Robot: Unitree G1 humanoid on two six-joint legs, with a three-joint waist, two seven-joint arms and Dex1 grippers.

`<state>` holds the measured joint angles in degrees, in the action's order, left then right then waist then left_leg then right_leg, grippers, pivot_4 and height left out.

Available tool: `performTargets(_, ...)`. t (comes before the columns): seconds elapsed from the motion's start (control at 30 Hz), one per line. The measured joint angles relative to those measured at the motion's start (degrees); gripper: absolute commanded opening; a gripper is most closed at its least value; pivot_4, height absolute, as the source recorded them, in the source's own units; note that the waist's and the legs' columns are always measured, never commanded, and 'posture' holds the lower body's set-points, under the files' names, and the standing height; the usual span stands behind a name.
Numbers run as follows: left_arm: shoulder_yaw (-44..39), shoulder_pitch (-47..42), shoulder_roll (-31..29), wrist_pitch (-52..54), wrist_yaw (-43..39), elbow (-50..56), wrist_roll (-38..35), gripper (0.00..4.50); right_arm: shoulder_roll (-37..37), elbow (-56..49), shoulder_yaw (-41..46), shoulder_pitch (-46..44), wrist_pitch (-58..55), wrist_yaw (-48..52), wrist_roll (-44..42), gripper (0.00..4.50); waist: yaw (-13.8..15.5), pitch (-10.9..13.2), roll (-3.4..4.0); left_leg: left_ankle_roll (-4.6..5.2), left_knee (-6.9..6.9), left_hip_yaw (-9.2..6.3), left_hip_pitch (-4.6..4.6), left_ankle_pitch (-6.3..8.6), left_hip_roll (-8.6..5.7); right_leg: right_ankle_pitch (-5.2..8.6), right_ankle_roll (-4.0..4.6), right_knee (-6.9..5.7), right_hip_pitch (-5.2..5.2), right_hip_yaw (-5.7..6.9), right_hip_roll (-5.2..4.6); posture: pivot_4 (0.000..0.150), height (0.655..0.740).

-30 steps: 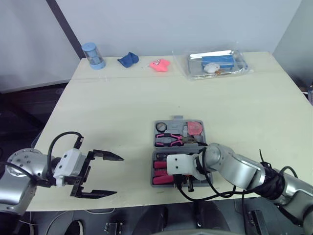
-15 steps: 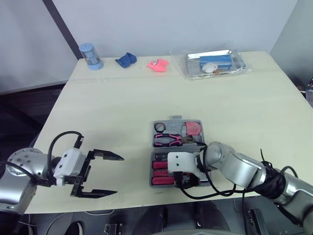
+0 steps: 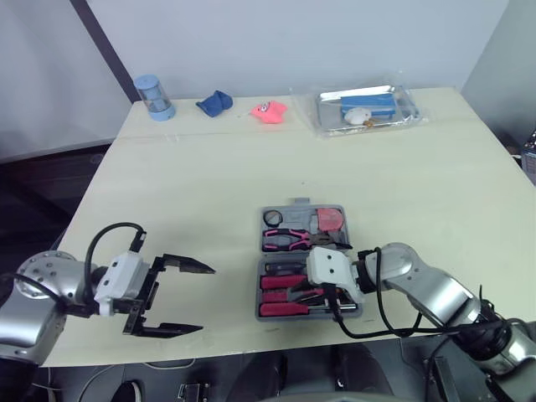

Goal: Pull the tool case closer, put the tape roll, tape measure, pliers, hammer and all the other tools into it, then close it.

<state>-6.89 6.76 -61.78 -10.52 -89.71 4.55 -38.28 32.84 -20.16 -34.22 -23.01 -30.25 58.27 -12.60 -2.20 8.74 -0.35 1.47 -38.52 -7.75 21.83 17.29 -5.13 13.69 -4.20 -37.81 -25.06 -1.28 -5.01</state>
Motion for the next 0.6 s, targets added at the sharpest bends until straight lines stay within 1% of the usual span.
performTargets(0.1, 0.7, 0.0, 0.0, 0.2, 0.0, 1.6, -0.2, 4.50, -1.3, 4.8, -0.1, 1.0, 7.9, 2.1, 1.6, 0.08, 0.0, 0.0, 0.00, 0.00, -0.01, 0.01, -0.01, 0.00, 0.00, 0.00, 0.00, -0.01, 0.00, -0.01, 0.03, 0.150, 0.7400)
performTargets(0.17, 0.7, 0.0, 0.0, 0.2, 0.0, 1.6, -0.3, 4.50, -1.5, 5.5, -0.2, 1.3, 8.8, 2.4, 1.8, 0.08, 0.0, 0.0, 0.00, 0.00, -0.01, 0.01, -0.01, 0.00, 0.00, 0.00, 0.00, -0.01, 0.00, -0.01, 0.04, 0.150, 0.7400)
performTargets(0.23, 0.8, -0.3, 0.2, 0.6, 0.0, 1.7, -0.3, 4.50, -2.2, 8.5, -0.9, 1.6, 12.2, 3.2, 3.5, 0.08, 0.0, 0.0, -0.01, 0.00, -0.01, 0.01, -0.01, 0.00, -0.02, 0.00, 0.00, -0.01, 0.00, -0.01, 0.08, 0.150, 0.7400)
performTargets(0.43, 0.9, -1.5, 0.7, 1.2, -0.1, 1.7, -0.3, 4.50, -2.6, 14.4, -1.9, 2.5, 17.4, 4.3, 7.6, 0.08, 0.1, 0.0, -0.01, 0.00, -0.03, 0.01, -0.01, 0.00, -0.03, 0.00, 0.00, -0.02, 0.00, -0.01, 0.09, 0.150, 0.7400)
performTargets(0.6, 1.0, -1.6, 1.2, 1.4, -0.1, 1.7, -0.2, 4.50, -2.8, 15.2, -2.0, 2.5, 20.0, 4.0, 10.1, 0.08, 0.0, 0.0, -0.02, 0.00, -0.02, 0.02, -0.08, 0.00, -0.02, 0.00, 0.00, -0.05, 0.04, -0.01, 0.09, 0.150, 0.7400)
